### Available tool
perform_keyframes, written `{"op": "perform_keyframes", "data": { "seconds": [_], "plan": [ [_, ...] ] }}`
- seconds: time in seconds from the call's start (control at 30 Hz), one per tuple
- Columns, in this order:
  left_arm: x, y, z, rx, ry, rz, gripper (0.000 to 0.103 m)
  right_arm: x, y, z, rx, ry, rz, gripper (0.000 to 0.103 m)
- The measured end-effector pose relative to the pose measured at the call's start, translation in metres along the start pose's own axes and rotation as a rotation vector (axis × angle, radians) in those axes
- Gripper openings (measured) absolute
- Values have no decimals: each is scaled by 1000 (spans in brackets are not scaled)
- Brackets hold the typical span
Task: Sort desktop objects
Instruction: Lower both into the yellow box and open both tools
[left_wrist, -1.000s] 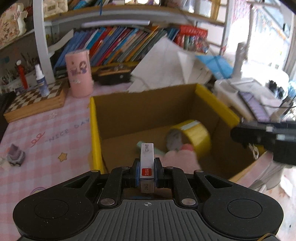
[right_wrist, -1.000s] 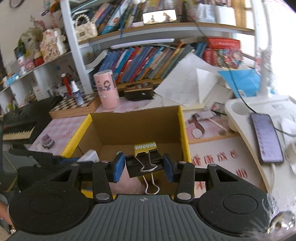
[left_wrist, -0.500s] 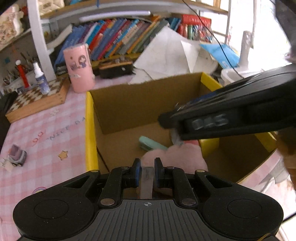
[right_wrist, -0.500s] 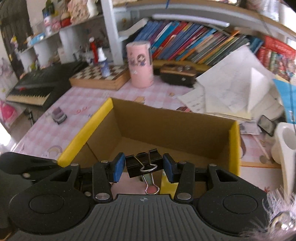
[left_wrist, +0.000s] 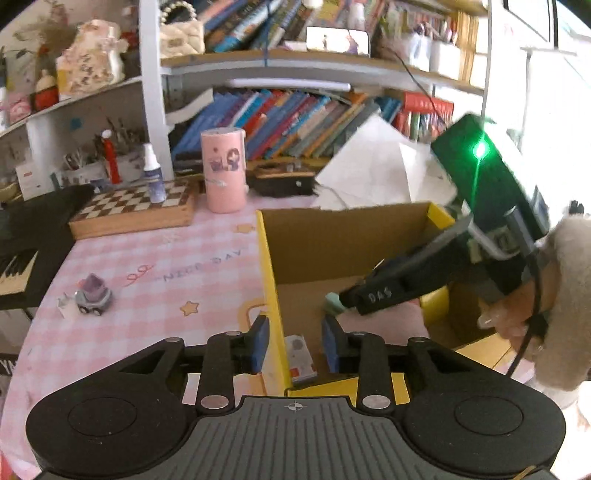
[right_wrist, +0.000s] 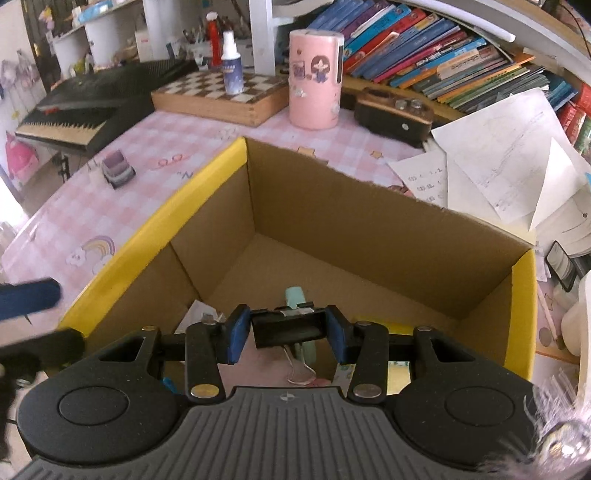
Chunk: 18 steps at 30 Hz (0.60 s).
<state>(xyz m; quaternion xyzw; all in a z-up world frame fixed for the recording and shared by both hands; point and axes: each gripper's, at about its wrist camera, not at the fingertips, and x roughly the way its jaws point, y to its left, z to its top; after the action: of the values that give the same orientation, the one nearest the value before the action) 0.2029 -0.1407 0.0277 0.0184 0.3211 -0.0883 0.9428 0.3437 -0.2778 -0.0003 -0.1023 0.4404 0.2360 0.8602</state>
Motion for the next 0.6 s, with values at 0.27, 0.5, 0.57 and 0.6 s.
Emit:
{"op": "perform_keyframes", "data": {
  "seconds": [0.27, 0.5, 0.57, 0.6],
  "plan": [
    [-10, 15, -4, -54, -25, 6, 45, -6, 1, -8, 60, -31, -12, 57],
    [-21, 23, -11, -58, -42, -14, 47, -44, 8, -26, 157, -156, -73, 58],
    [-26, 27, -12, -63, -53, -21, 47, -57, 14, -33, 179, -195, -101, 58],
    [-29, 29, -13, -64, -59, -23, 47, -64, 17, -37, 189, -215, -118, 58]
  ]
}}
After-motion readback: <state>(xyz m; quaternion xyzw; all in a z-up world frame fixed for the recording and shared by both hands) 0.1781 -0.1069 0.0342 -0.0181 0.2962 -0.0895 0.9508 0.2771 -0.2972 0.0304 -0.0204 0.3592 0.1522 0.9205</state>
